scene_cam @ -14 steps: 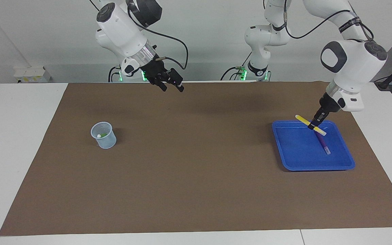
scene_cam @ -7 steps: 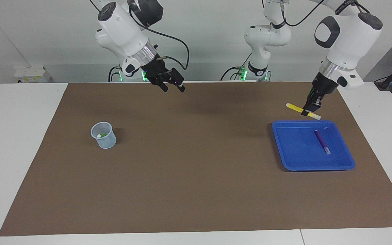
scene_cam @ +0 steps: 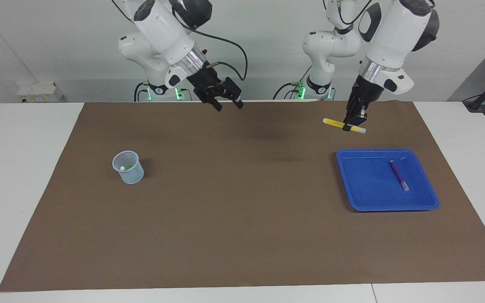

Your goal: Transfer and insert pens with both arms

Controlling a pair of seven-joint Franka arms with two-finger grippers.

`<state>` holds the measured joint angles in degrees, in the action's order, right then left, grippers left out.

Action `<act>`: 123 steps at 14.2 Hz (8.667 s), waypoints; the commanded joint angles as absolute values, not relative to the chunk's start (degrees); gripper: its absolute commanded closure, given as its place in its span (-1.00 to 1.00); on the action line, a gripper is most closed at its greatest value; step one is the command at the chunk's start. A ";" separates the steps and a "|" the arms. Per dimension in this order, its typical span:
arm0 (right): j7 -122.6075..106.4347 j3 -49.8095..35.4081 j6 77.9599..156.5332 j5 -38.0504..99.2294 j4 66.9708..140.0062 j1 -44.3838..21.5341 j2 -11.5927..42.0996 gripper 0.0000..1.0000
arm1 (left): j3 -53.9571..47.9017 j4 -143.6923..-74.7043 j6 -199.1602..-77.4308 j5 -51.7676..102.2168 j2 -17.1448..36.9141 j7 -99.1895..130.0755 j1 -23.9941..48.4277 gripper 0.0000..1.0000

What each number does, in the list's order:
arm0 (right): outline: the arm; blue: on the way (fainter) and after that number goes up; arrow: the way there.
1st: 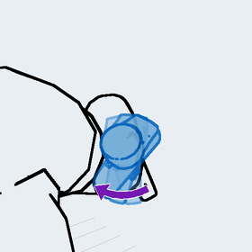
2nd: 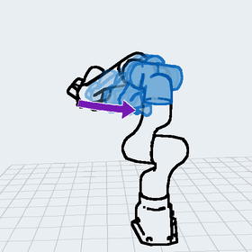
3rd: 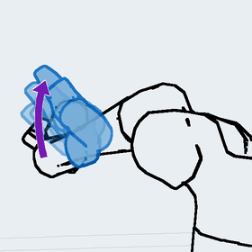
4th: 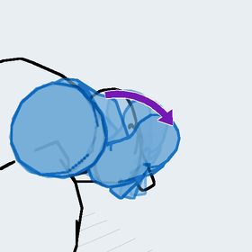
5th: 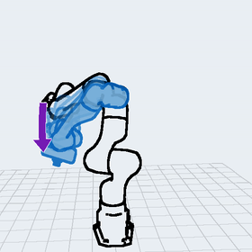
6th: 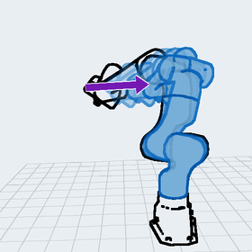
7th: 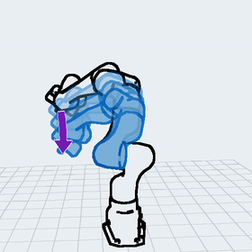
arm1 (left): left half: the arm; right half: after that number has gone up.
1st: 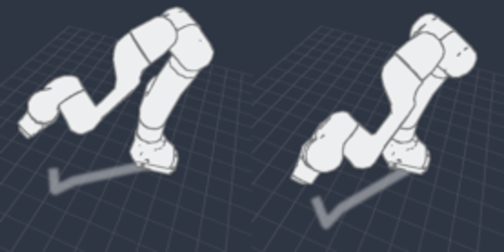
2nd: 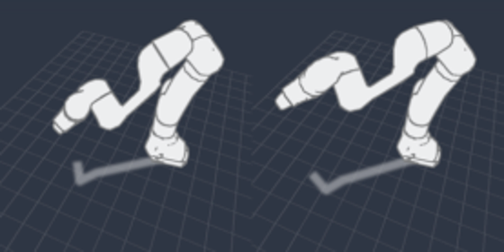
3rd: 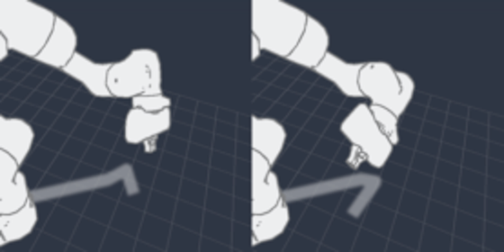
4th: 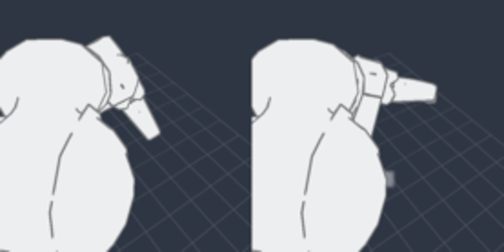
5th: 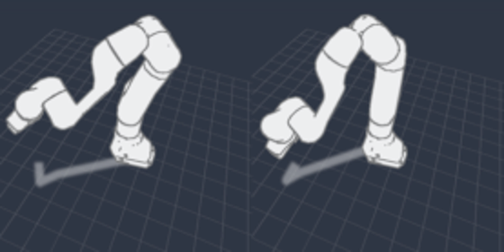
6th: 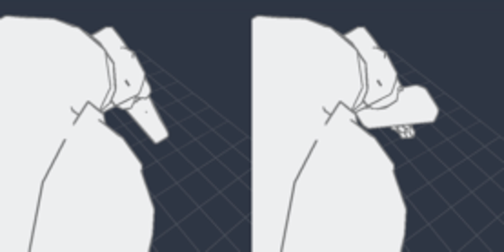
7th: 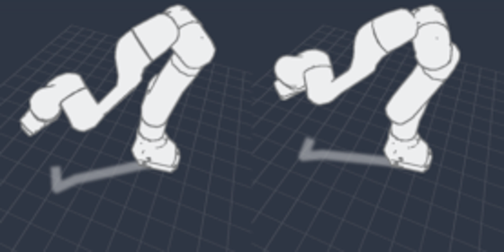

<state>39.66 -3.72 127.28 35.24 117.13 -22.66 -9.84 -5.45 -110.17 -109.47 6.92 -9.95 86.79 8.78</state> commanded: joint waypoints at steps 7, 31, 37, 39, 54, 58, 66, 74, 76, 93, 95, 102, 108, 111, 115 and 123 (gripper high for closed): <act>40.17 -3.69 135.61 44.37 117.07 -25.84 -8.96 -1.00 | -13.18 -111.53 -104.86 5.71 -15.55 105.71 9.32 1.00; 48.60 -3.78 151.44 49.31 116.19 -38.93 -7.47 -0.53 | -14.15 -113.03 -104.50 6.50 -21.09 119.09 15.82 1.00; 50.01 -4.57 151.70 49.31 116.19 -39.99 -7.56 -0.29 | -14.15 -113.03 -104.33 6.59 -21.27 119.18 15.82 1.00; 49.92 -4.57 151.70 49.31 116.19 -39.99 -7.56 -0.11 | -14.15 -113.03 -104.33 6.59 -21.45 119.18 15.82 1.00; 49.22 -4.57 153.19 49.39 116.28 -39.38 -7.29 1.00 | -14.15 -113.03 -104.06 6.59 -21.62 119.36 15.82 1.00; 49.22 -4.57 153.19 50.10 116.28 -39.20 -7.29 1.00 | -14.15 -113.03 -104.15 6.59 -21.62 118.92 15.82 1.00; 49.22 -4.57 153.19 50.19 116.28 -39.20 -7.29 1.00 | -13.97 -113.03 -104.33 6.59 -21.62 118.74 15.82 -0.08; 32.38 -4.22 140.92 49.13 116.37 -31.92 -7.91 1.00 | -14.15 -114.87 -104.15 6.59 -22.85 112.18 16.17 -0.39; 25.61 -4.04 132.76 46.69 116.28 -27.27 -8.26 1.00 | -13.45 -116.27 -103.71 6.59 -23.64 106.20 17.05 -0.37; -39.87 -3.78 104.48 -4.65 114.51 -2.38 -10.28 1.00 | 5.01 -121.02 -92.81 8.44 -26.90 23.07 5.56 -0.32; -45.50 -3.87 110.45 -6.06 116.79 0.08 -9.93 1.00 | 5.01 -122.07 -93.42 8.44 -26.54 15.77 1.86 -0.32; -47.02 -3.87 117.42 -6.06 121.03 1.14 -8.53 1.00 | 5.18 -126.21 -101.42 8.17 -23.82 -1.57 -5.36 -0.32; -46.93 -3.87 120.59 -5.98 121.55 2.02 -6.50 -0.25 | 5.19 -126.12 -109.32 7.65 -16.71 -8.34 -8.61 -0.31; -47.11 -3.87 119.80 -5.89 121.29 2.11 -6.50 -1.00 | 5.19 -126.04 -112.48 7.56 -13.63 -11.06 -10.19 -0.31; -46.58 -3.87 114.19 -4.92 117.53 2.02 -7.12 -1.00 | 5.19 -125.68 -118.99 7.56 -7.66 -14.76 -11.86 -0.31; -36.70 -4.83 107.05 6.76 114.52 -1.57 -8.09 -1.00 | 5.19 -124.19 -128.40 7.56 0.17 -17.48 -12.13 -0.31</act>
